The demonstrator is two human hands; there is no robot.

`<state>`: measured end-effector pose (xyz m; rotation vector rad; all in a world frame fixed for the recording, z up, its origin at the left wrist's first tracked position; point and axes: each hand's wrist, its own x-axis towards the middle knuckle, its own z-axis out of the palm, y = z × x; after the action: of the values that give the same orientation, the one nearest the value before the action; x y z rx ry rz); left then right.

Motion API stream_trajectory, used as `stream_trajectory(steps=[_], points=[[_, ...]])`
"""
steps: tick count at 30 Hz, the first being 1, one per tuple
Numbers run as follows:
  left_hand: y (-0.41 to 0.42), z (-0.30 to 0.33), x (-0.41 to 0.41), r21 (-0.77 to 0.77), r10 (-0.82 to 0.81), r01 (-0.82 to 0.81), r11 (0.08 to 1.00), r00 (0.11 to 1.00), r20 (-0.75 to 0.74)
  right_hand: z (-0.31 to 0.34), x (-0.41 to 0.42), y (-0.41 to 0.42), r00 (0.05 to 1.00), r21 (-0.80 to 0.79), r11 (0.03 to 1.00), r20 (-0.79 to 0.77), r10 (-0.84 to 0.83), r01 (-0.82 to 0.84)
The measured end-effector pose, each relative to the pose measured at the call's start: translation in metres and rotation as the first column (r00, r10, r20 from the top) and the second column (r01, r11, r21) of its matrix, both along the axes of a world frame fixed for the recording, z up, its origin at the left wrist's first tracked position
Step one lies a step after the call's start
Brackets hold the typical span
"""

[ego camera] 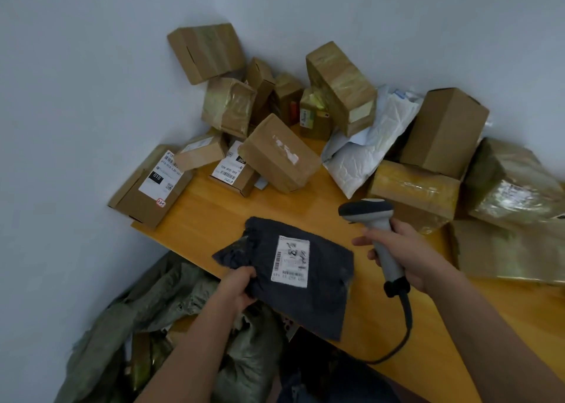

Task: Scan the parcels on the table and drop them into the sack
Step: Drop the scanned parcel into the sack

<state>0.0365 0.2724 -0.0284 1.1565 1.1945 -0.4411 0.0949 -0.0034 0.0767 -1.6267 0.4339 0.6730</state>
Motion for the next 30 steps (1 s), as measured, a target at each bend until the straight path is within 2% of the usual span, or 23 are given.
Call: stream_trajectory(steps=[2,4,6,8,10,11,13,14,15,16,17,19,20,21,22,24,26,30], points=[[-0.002,0.015,0.007,0.079,-0.242,0.241,0.967,0.97,-0.003,0.002,0.0,0.0,1.0,0.002,1.0,0.014,-0.014,0.014],[-0.005,0.027,0.021,0.19,-0.492,0.488,0.852,0.87,-0.033,0.004,-0.001,0.001,0.999,0.006,1.0,0.024,-0.03,0.03],[-0.011,0.037,0.039,0.329,-0.692,0.677,0.659,0.716,-0.087,0.005,-0.002,0.001,0.999,0.0,0.999,0.029,-0.036,0.036],[-0.021,0.043,0.058,0.448,-0.826,0.781,0.434,0.544,-0.147,0.006,-0.004,0.0,0.999,-0.002,0.999,0.029,-0.035,0.036],[-0.035,0.05,0.071,0.553,-0.897,0.818,0.161,0.355,-0.264,0.006,-0.006,0.0,0.999,-0.007,0.999,0.025,-0.044,0.044],[-0.042,0.052,0.077,0.608,-0.901,0.793,0.035,0.288,-0.324,0.006,-0.007,0.0,0.998,-0.01,0.998,0.023,-0.056,0.056],[-0.054,0.052,0.083,0.721,-0.877,0.672,-0.167,0.233,-0.42,0.005,-0.007,0.001,0.996,-0.019,0.996,0.022,-0.087,0.088],[-0.056,0.05,0.083,0.768,-0.876,0.6,-0.224,0.222,-0.429,0.004,-0.008,0.001,0.994,-0.021,0.994,0.021,-0.103,0.104],[-0.058,0.047,0.081,0.803,-0.88,0.545,-0.241,0.227,-0.418,0.003,-0.008,0.002,0.993,-0.02,0.993,0.02,-0.117,0.118],[-0.056,0.042,0.076,0.833,-0.882,0.512,-0.21,0.268,-0.387,0.001,-0.008,0.001,0.992,-0.016,0.992,0.018,-0.129,0.129],[-0.053,0.038,0.07,0.85,-0.873,0.506,-0.15,0.335,-0.354,0.0,-0.008,0.001,0.991,-0.014,0.991,0.014,-0.136,0.136],[-0.043,0.03,0.053,0.826,-0.823,0.563,0.026,0.481,-0.302,-0.005,-0.007,0.0,0.991,-0.019,0.991,0.006,-0.131,0.131],[-0.038,0.024,0.042,0.774,-0.804,0.623,0.113,0.515,-0.298,-0.008,-0.007,0.001,0.993,-0.024,0.992,0.001,-0.121,0.121],[-0.036,0.017,0.03,0.699,-0.81,0.695,0.167,0.501,-0.304,-0.011,-0.007,0.002,0.994,-0.033,0.994,-0.006,-0.107,0.106],[-0.036,0.009,0.015,0.618,-0.834,0.768,0.168,0.445,-0.326,-0.014,-0.007,0.004,0.996,-0.043,0.995,-0.011,-0.092,0.091],[-0.045,-0.007,-0.013,0.49,-0.882,0.87,0.062,0.278,-0.381,-0.018,-0.008,0.01,0.998,-0.047,0.997,-0.024,-0.066,0.065],[-0.061,-0.021,-0.034,0.43,-0.882,0.899,-0.077,0.14,-0.451,-0.02,-0.008,0.017,0.997,-0.03,0.998,-0.043,-0.058,0.056],[-0.072,-0.039,-0.036,0.496,-0.846,0.8,-0.336,-0.025,-0.533,-0.02,-0.008,0.021,0.998,-0.029,0.999,-0.053,-0.018,0.017]])
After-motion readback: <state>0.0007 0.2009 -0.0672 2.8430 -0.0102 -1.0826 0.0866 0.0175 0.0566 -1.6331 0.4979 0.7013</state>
